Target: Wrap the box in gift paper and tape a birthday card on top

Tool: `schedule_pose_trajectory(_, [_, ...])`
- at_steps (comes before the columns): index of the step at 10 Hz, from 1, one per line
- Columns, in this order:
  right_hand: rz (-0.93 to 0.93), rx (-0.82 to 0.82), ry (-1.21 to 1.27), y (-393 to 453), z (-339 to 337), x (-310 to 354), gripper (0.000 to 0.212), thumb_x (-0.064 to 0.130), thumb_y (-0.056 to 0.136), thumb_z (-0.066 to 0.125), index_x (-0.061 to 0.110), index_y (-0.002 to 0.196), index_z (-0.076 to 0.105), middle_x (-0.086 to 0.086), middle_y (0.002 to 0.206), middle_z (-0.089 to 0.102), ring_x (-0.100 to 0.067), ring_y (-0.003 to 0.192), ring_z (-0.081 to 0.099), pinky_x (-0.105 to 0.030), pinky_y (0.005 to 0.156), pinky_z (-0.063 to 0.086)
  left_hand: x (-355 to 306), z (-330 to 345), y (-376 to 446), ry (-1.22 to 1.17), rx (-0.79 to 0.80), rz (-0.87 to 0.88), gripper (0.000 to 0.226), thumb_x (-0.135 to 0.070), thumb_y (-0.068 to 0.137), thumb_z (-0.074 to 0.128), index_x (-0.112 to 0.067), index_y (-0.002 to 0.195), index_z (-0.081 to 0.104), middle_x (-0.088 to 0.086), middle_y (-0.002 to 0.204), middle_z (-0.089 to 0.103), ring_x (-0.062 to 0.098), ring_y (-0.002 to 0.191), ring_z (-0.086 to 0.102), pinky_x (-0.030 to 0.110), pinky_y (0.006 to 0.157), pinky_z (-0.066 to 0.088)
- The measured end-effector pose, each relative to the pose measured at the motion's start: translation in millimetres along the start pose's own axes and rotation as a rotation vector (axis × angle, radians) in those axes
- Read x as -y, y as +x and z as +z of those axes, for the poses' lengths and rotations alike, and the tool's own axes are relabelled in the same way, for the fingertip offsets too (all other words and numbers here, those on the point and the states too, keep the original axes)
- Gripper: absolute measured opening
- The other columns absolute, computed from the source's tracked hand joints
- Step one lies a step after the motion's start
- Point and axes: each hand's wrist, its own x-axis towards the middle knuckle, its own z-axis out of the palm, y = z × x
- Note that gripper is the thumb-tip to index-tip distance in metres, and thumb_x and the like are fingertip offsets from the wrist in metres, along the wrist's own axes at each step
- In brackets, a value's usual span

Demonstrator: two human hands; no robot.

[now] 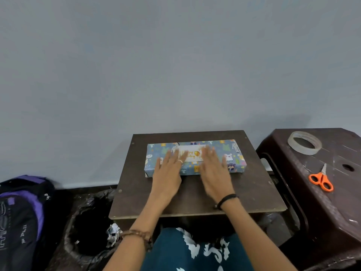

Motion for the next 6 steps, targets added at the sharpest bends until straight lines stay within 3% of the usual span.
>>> schedule_pose_trajectory(1, [-0.046, 0.237, -0.051, -8, 11, 6, 0.076, 0.044, 0.085, -0.015, 0.008, 0.149, 0.007, -0.004, 0.158, 0.007, -0.017, 0.145, 0.006, -0.042, 0.116, 0.002, 6, 10, -7, 0.064, 0.068, 0.011, 0.075, -0.005, 0.092, 0.037, -0.032, 0.149, -0.003, -0.004, 0.158, -0.007, 0.019, 0.145, -0.007, 0.041, 0.116, -0.001])
schedule_pose_trajectory(2, [0.046, 0.211, -0.093, -11, 6, -11, 0.084, 0.046, 0.076, -0.018, 0.011, 0.149, 0.002, -0.002, 0.158, 0.001, -0.015, 0.145, 0.000, -0.039, 0.116, -0.003, 18, 10, -11, 0.111, 0.074, 0.024, 0.077, -0.006, 0.091, 0.037, -0.028, 0.148, -0.010, -0.003, 0.157, -0.010, 0.016, 0.145, -0.008, 0.039, 0.116, -0.002])
schedule_pose_trajectory(3, [0.030, 0.197, -0.201, 0, -8, -22, 0.050, 0.029, 0.100, 0.011, 0.008, 0.144, 0.023, -0.010, 0.154, 0.020, -0.023, 0.143, 0.014, -0.040, 0.117, 0.005, 21, -5, 4, -0.151, 0.156, -0.069, 0.067, -0.005, 0.092, 0.040, -0.018, 0.150, 0.008, 0.003, 0.158, 0.008, 0.019, 0.145, 0.008, 0.042, 0.118, 0.004])
schedule_pose_trajectory(4, [-0.073, 0.128, -0.125, 28, -25, -19, 0.037, 0.018, 0.101, 0.024, 0.006, 0.131, 0.043, -0.012, 0.140, 0.042, -0.026, 0.133, 0.032, -0.036, 0.114, 0.015, 10, -26, 26, -0.439, 0.017, -0.180, 0.050, -0.010, 0.094, 0.043, -0.018, 0.143, 0.034, 0.008, 0.147, 0.036, 0.025, 0.134, 0.034, 0.038, 0.110, 0.028])
schedule_pose_trajectory(5, [-0.111, 0.075, -0.030, 71, -31, -13, 0.033, 0.015, 0.101, 0.030, 0.001, 0.121, 0.052, -0.016, 0.125, 0.052, -0.030, 0.120, 0.045, -0.035, 0.101, 0.032, 2, -31, 56, -0.350, -0.175, -0.083, 0.047, -0.009, 0.095, 0.039, -0.016, 0.142, 0.037, 0.006, 0.150, 0.033, 0.020, 0.141, 0.022, 0.032, 0.114, 0.013])
schedule_pose_trajectory(6, [-0.187, 0.088, -0.032, 118, -23, -12, 0.033, 0.017, 0.101, 0.030, 0.001, 0.120, 0.052, -0.014, 0.121, 0.054, -0.027, 0.113, 0.050, -0.034, 0.093, 0.039, 4, -26, 92, -0.199, -0.202, 0.029, 0.048, -0.009, 0.096, 0.037, -0.010, 0.144, 0.032, 0.007, 0.153, 0.026, 0.018, 0.144, 0.011, 0.030, 0.116, 0.003])
